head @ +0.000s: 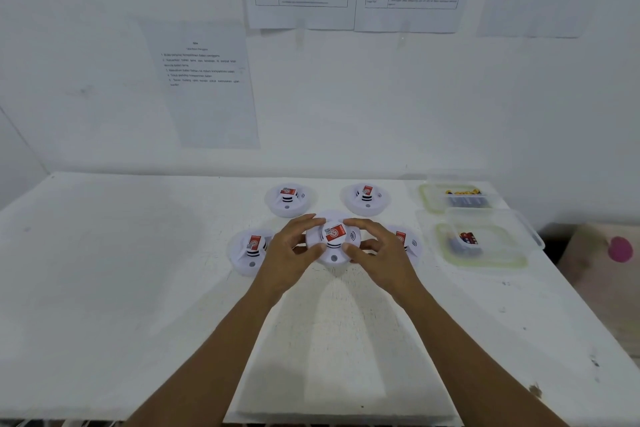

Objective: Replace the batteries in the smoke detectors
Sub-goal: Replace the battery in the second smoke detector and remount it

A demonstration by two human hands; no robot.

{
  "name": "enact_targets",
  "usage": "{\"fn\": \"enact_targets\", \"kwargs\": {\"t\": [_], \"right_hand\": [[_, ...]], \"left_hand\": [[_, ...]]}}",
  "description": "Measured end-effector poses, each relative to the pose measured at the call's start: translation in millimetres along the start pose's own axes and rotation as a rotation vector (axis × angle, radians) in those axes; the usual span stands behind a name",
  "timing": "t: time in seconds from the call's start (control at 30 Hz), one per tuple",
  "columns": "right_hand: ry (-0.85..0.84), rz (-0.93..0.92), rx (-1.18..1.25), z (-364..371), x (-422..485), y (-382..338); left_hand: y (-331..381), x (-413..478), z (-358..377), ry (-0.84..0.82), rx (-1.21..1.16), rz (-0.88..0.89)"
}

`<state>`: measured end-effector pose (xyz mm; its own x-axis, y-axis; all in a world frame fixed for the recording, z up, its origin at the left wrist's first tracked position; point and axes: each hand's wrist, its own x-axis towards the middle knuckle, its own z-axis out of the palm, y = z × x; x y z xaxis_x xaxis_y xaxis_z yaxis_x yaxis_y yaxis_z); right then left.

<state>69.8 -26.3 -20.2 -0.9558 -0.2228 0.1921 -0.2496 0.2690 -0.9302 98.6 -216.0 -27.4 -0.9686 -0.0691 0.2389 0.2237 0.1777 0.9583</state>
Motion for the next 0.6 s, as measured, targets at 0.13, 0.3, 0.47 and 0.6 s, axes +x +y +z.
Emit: {"fn": "enact_targets", "kwargs": {"t": [0.13, 0.3, 0.47, 0.6], "right_hand": [[-0.004, -0.01, -0.008, -0.3, -1.3, 0.1], [-0.005, -0.011, -0.014, -0.2, -0.3, -0.4], [-0.003, -0.017, -0.014, 1.6, 0.5, 0.1], [-0.009, -0.022, -0.009, 2.8, 2.1, 1.0]], "left_hand": [[-0.9, -1.1, 0.0, -0.001, -0.001, 0.013], [-2.4, -0.2, -1.5, -0.011, 0.005, 0.023], [-3.3, 1.2, -2.1, -0.004, 0.013, 0.004], [-4.1, 2.1, -2.5, -0.002, 0.028, 0.01]]}}
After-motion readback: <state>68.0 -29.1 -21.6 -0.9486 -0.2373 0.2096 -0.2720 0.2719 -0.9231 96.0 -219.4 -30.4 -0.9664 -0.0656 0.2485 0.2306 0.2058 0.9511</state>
